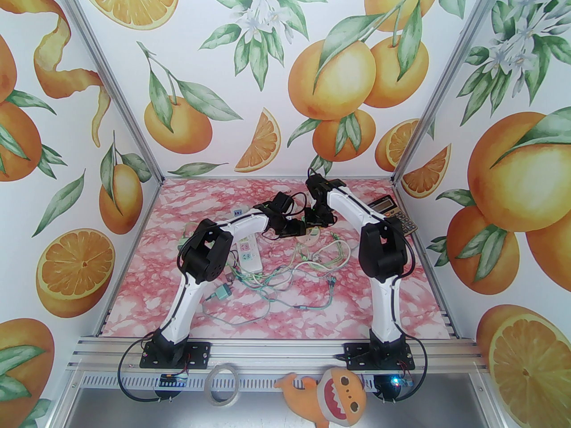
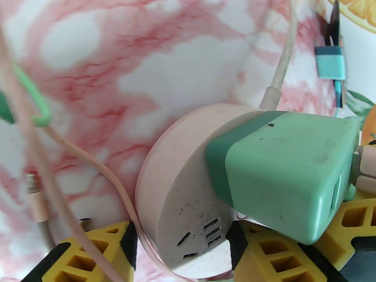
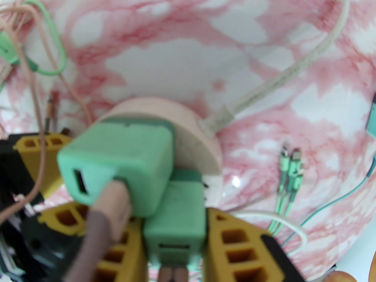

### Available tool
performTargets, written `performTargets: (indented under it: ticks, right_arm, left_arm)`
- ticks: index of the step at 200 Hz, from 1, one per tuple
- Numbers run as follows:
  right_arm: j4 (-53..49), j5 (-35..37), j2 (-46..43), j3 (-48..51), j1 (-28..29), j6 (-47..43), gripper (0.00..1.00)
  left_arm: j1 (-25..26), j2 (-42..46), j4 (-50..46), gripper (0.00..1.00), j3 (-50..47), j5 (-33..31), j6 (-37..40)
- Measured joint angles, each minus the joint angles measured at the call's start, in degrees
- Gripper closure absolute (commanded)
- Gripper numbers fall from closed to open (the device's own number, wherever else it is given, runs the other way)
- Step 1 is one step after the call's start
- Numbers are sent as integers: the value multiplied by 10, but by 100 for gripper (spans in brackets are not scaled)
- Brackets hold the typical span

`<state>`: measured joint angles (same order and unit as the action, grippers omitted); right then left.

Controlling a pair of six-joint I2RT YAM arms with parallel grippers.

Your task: Pull the plug off the socket

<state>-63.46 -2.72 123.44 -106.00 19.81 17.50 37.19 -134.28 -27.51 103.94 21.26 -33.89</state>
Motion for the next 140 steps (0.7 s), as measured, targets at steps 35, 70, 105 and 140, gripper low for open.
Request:
performTargets:
  ticks: [35, 70, 105, 140]
  right_arm:
    - [0, 9, 0, 0, 1, 0, 71]
    - [0, 35, 5, 0, 13, 3, 71]
    - [-9, 76, 11, -10, 32, 18, 71]
    - [-22, 88, 17, -23, 38, 26, 72]
  left_arm:
    - [1, -6, -26, 63, 19, -17, -2]
    - [9, -15, -55, 63, 42, -39, -1]
    - [16, -19, -75, 63, 58, -62, -2]
    - [16, -20, -87, 63, 63, -63, -3]
